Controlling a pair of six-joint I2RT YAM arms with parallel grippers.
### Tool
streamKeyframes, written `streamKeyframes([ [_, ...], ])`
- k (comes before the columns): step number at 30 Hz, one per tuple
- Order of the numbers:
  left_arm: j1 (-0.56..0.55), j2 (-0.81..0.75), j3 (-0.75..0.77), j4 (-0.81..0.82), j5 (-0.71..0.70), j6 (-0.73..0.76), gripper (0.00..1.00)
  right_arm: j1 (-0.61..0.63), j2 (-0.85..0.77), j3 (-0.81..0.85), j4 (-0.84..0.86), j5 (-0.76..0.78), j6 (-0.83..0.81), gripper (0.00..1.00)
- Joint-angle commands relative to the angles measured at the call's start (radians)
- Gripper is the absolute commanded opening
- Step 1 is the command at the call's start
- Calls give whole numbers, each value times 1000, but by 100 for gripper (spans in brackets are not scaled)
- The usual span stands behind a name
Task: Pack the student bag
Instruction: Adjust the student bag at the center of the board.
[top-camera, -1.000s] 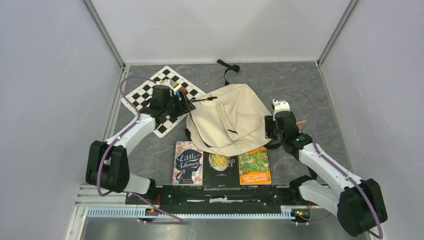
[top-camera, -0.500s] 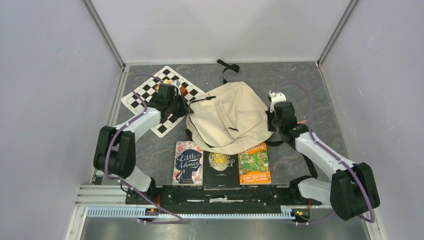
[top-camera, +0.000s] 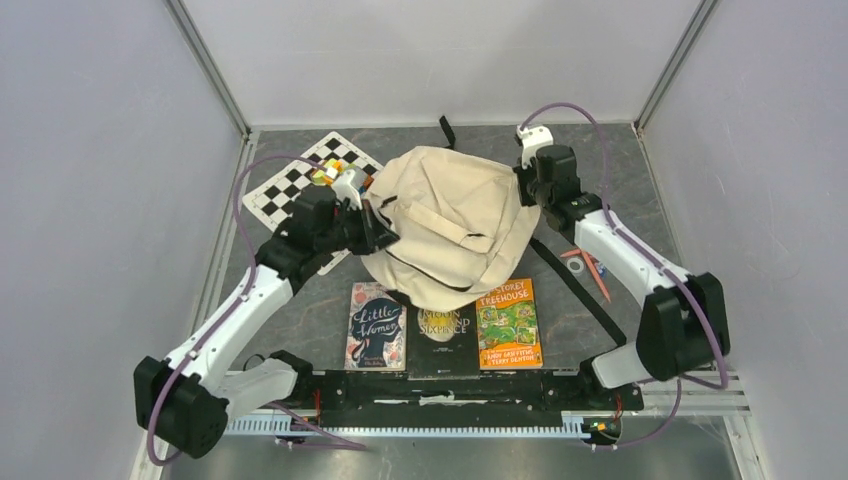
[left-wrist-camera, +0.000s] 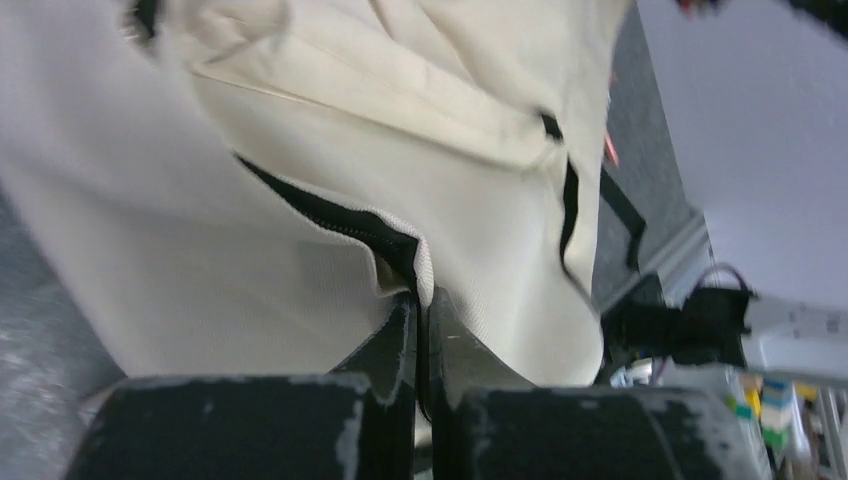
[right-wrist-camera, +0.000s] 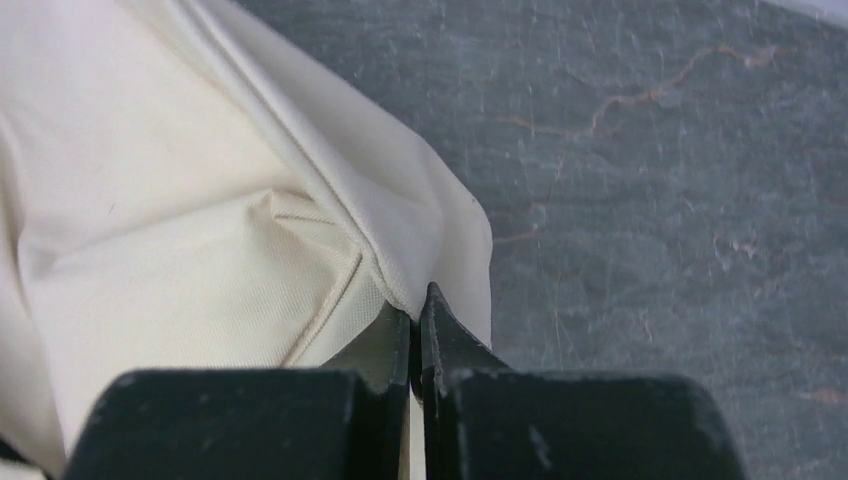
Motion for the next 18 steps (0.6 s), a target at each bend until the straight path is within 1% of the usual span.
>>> streamKeyframes([
  [1, -129, -70, -92, 6, 97, -37, 2, -1, 116, 126, 132, -33, -44, 0],
  [3, -200, -77, -152, 77, 96, -100, 2, -1, 183, 164, 133, -61, -44, 0],
  [6, -292, -50, -204, 172, 51, -157, 2, 6, 261, 209, 176, -97, -35, 0],
  [10, -419, 18, -204, 273, -13, -189, 3, 37, 348, 261, 164, -97, -39, 0],
  [11, -439, 29, -194, 283, -30, -190, 5, 45, 362, 273, 150, -90, -42, 4],
  [12, -455, 40, -180, 287, -36, -188, 12, 51, 370, 279, 143, -83, -44, 9],
  [13, -460, 47, -171, 287, -39, -186, 23, 52, 371, 280, 143, -77, -45, 15],
  [14, -461, 47, -163, 284, -45, -185, 40, 52, 366, 276, 107, -68, -43, 27],
  [16, -461, 29, -145, 237, -96, -187, 57, 52, 345, 270, 76, -37, -41, 48],
  [18, -458, 2, -114, 134, -170, -173, 76, 52, 301, 261, 38, -20, -50, 63],
])
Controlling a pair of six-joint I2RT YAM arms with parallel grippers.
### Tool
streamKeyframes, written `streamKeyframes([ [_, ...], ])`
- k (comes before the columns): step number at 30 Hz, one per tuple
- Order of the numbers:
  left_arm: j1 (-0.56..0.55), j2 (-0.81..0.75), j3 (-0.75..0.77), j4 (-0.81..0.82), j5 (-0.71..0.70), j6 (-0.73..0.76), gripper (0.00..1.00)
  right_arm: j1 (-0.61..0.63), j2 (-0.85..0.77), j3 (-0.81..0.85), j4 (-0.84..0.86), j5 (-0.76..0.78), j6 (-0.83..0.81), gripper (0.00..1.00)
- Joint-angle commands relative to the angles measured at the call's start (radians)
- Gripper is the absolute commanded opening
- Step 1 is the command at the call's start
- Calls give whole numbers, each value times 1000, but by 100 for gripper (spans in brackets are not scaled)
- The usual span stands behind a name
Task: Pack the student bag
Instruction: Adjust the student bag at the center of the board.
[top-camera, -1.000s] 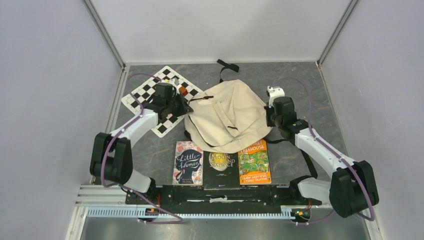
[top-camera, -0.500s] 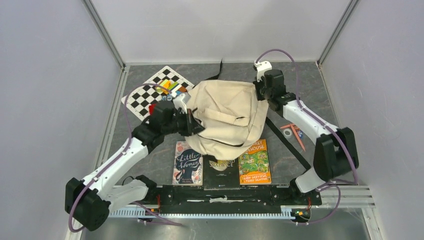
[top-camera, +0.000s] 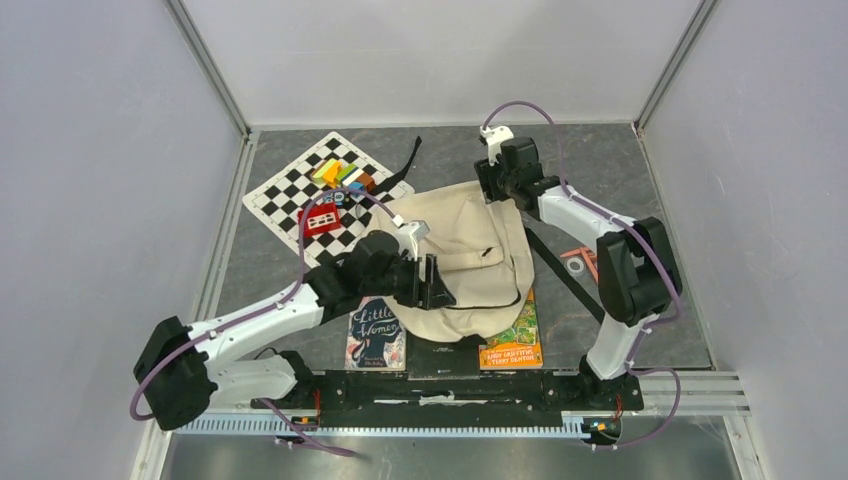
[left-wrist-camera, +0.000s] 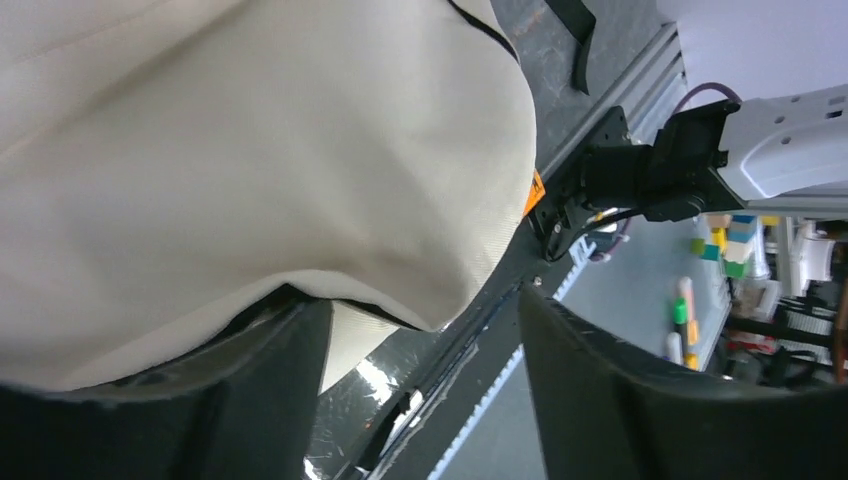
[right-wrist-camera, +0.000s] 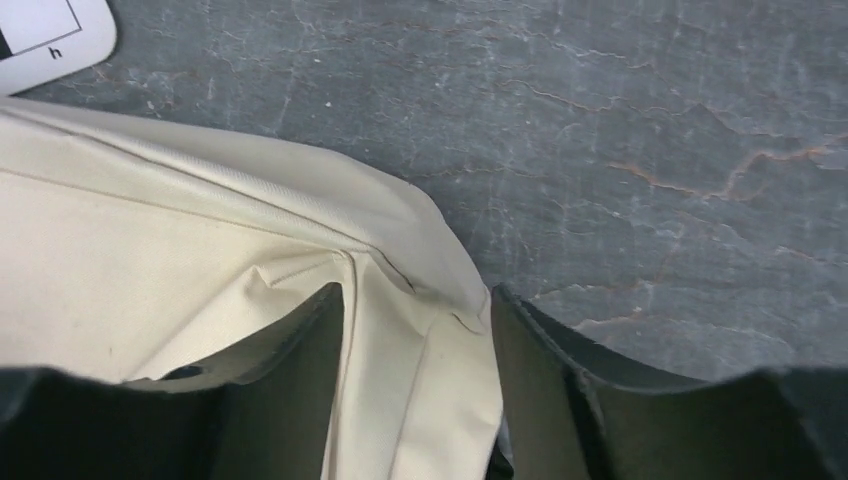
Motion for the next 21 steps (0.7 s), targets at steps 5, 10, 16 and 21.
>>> streamKeyframes([
  [5, 69, -96, 170, -274, -196, 64, 99, -2, -257, -58, -78, 56, -15, 86],
  [10, 280, -175, 142, -339, -103, 101, 100, -3, -462, -215, -136, 57, 51, 93],
  [16, 466, -193, 58, -260, 4, 84, 100, -3, -653, -410, -174, 33, 162, 94],
  [21, 571, -136, -45, -113, 39, 18, 100, -3, -731, -559, -178, -37, 259, 94],
])
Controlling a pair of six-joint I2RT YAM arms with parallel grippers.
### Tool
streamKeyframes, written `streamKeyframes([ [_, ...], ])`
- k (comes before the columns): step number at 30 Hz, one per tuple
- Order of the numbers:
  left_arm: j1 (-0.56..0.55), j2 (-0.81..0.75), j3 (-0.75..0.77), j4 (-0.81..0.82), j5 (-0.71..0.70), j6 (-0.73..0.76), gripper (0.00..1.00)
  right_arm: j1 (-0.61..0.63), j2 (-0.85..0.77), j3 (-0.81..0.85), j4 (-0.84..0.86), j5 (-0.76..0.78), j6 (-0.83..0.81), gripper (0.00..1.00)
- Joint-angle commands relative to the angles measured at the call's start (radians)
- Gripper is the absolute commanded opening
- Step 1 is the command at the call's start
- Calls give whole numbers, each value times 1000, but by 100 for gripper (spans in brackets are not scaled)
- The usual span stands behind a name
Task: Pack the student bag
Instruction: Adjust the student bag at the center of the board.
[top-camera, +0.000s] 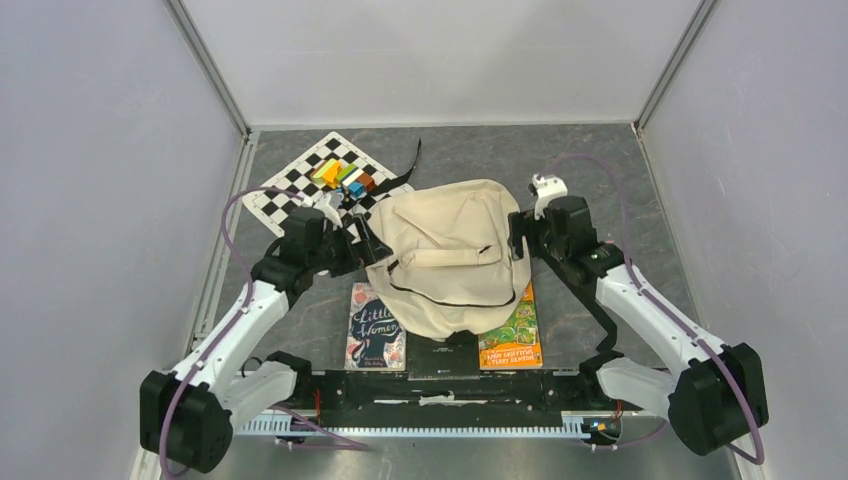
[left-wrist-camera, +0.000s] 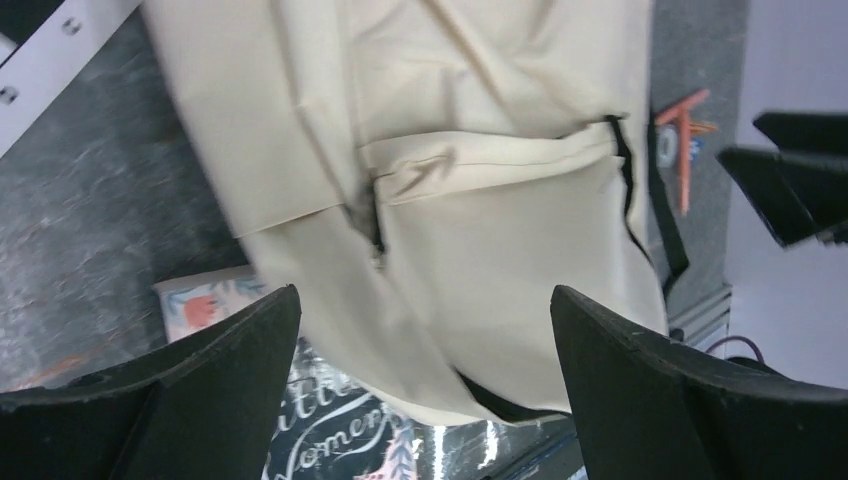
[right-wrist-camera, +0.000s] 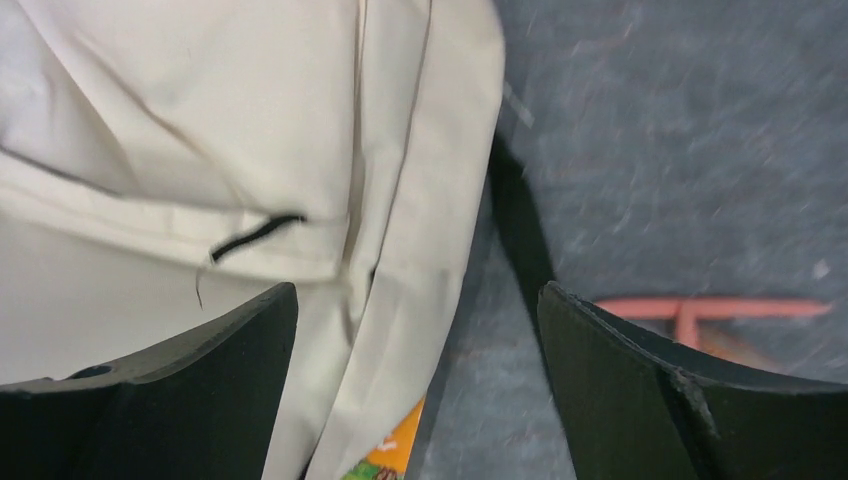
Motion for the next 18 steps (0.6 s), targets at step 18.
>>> streamKeyframes([
  [18, 97, 286, -121, 293, -43, -16, 71, -2, 38, -235, 154, -107, 149, 86],
])
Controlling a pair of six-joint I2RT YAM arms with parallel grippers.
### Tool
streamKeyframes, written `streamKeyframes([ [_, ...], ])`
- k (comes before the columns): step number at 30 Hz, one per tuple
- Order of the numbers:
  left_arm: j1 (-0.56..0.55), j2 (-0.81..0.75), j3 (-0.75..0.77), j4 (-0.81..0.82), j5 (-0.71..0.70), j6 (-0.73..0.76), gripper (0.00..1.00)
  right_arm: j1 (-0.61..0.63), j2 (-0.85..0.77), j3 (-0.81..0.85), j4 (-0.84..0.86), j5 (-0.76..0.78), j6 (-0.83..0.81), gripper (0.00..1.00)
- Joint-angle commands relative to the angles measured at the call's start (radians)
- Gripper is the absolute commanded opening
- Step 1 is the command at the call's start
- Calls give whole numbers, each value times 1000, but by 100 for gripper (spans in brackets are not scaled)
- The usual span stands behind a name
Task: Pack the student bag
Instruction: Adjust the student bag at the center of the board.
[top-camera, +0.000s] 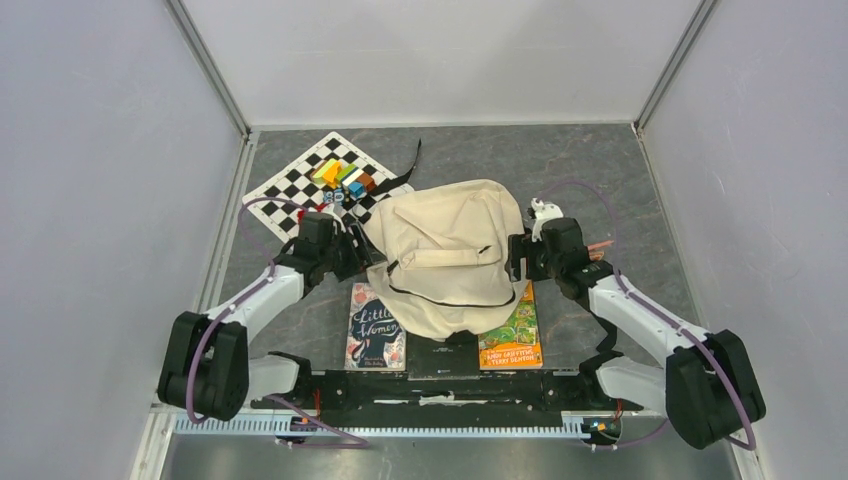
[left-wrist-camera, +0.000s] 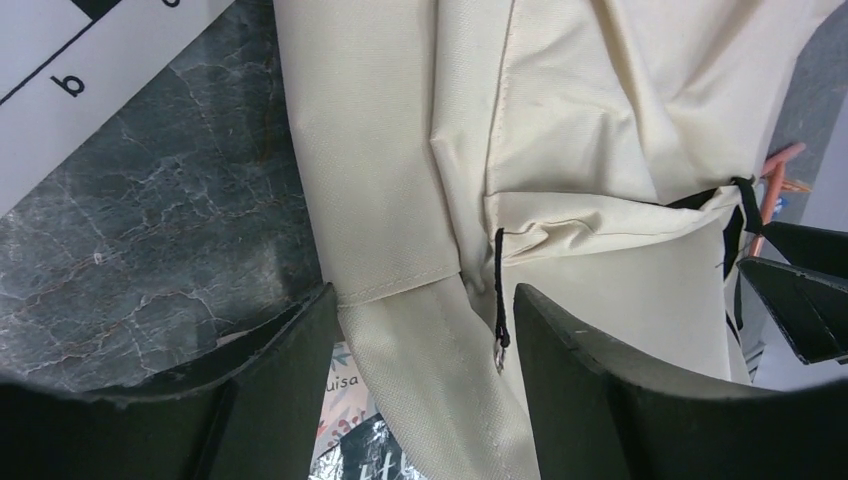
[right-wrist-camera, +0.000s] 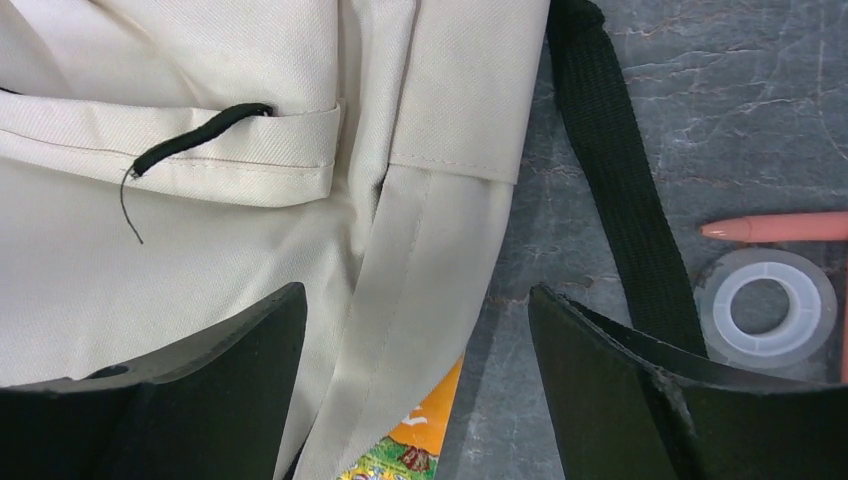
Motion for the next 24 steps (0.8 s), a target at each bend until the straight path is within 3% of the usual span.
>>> streamKeyframes([
  [1, 6, 29, 18, 40, -33, 30, 70, -2, 50, -9, 89, -29, 11, 85],
  [6, 6, 48, -3, 46, -38, 39, 71, -2, 89, -33, 128, -46, 13, 73],
  [9, 6, 84, -3, 51, -21, 50, 70, -2, 114, -35, 146, -62, 13, 58],
  [11, 6, 104, 0, 66, 2, 54, 58, -1, 123, -31, 153, -66, 12, 42],
  [14, 6, 91, -3, 93, 48, 44, 28, -1, 119, -14, 160, -56, -2, 20],
  [16, 5, 57, -2, 96, 80, 44, 13, 0, 115, 19, 147, -41, -24, 4],
  [18, 4, 2, -2, 95, 127, 48, 3, 0, 104, 60, 145, -28, -46, 0],
  [24, -40, -217, -19, 36, 205, 42, 2, 0, 156, 227, 162, -9, -130, 0],
])
